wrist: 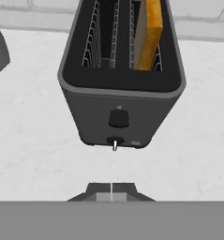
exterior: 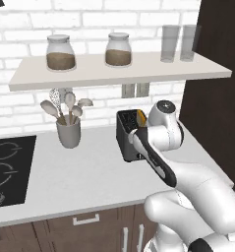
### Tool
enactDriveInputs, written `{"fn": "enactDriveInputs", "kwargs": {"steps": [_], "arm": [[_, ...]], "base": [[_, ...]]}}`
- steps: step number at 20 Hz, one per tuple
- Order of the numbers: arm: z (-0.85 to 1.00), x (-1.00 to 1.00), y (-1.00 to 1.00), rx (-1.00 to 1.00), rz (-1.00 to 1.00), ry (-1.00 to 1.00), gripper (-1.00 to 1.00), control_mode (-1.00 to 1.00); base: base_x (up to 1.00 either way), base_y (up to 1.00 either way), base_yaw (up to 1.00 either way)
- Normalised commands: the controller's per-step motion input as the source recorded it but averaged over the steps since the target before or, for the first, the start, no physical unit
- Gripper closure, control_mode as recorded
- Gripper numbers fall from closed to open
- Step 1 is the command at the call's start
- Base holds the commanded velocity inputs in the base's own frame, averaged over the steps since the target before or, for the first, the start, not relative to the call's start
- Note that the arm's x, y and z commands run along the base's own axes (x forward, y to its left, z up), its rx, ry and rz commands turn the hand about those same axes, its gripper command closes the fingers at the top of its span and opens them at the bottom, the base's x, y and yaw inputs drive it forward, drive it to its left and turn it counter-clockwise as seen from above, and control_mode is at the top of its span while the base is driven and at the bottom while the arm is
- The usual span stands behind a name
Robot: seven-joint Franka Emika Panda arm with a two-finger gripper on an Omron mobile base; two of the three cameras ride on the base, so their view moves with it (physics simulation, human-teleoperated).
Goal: Start the toaster. Once the lever pops up, take the bread to the plate on the dining counter.
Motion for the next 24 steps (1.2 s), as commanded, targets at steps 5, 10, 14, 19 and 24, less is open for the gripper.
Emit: {"fn": "enactDriveInputs", "kwargs": {"steps": [5, 10, 14, 19, 24], "arm": [[0.00, 0.30, 0.00, 0.00, 0.00, 0.00, 1.00, -1.00], [-0.09, 0.18, 0.00, 0.00, 0.00, 0.02, 1.00, -1.00], [-0.26, 0.18, 0.00, 0.00, 0.00, 0.03, 1.00, -1.00], [-0.24, 0.19, 0.00, 0.00, 0.00, 0.02, 1.00, -1.00], [-0.05, 0.27, 0.00, 0.00, 0.00, 0.00, 1.00, -1.00]], "base": [[0.00, 0.00, 0.00], [0.00, 0.00, 0.00], [0.00, 0.00, 0.00], [0.00, 0.00, 0.00], [0.00, 0.00, 0.00]]}}
